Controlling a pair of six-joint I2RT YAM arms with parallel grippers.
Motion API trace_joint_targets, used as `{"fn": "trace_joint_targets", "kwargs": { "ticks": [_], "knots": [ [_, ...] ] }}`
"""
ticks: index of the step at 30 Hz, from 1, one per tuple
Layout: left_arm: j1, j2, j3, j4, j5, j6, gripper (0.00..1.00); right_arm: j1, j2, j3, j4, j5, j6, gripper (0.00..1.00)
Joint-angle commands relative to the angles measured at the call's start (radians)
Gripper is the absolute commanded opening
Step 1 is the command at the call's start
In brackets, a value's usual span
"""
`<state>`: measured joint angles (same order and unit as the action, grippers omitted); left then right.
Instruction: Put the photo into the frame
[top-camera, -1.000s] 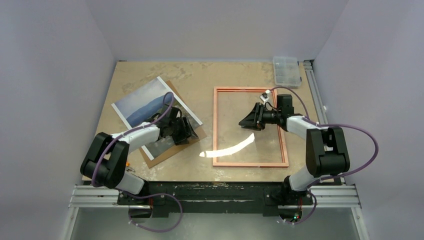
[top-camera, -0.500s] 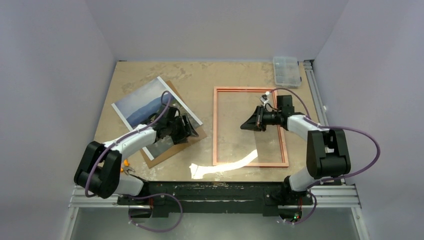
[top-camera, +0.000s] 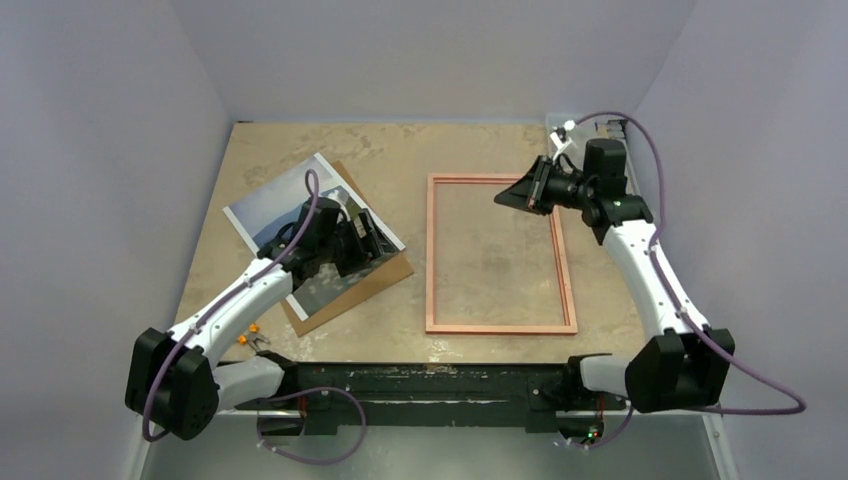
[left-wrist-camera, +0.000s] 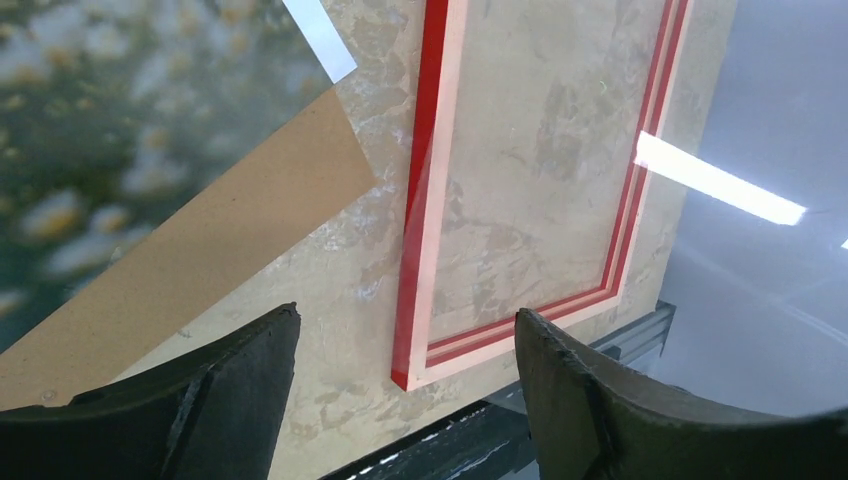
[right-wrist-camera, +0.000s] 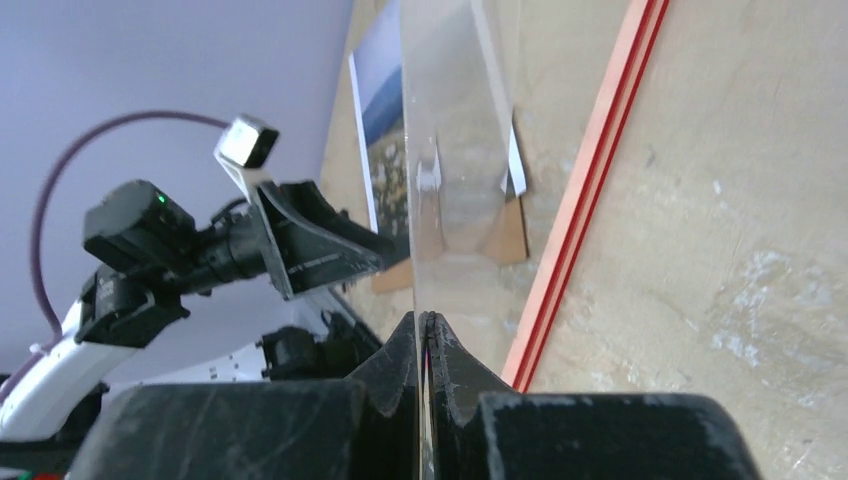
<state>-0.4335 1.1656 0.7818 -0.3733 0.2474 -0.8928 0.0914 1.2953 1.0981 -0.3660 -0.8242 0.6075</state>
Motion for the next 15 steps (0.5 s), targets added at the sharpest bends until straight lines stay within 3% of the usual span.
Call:
{"fn": "trace_joint_targets", "kwargs": {
  "ticks": [1,9,15],
  "knots": [
    [-0.018,0.011,0.050,-0.036,-0.023,0.028,0.76,0.002,-0.091,0.160,-0.135,0.176,-0.005,0.00],
    [-0.127,0.165,0.143,-0.052,-0.063,0.033,0.75,0.002,-0.209,0.295,-0.295,0.497,-0.075,0.00],
    [-0.238,0.351,0.269,-0.087,-0.103,0.032,0.72,0.001,-0.240,0.319,-0.330,0.587,-0.092,0.00]
  ]
}}
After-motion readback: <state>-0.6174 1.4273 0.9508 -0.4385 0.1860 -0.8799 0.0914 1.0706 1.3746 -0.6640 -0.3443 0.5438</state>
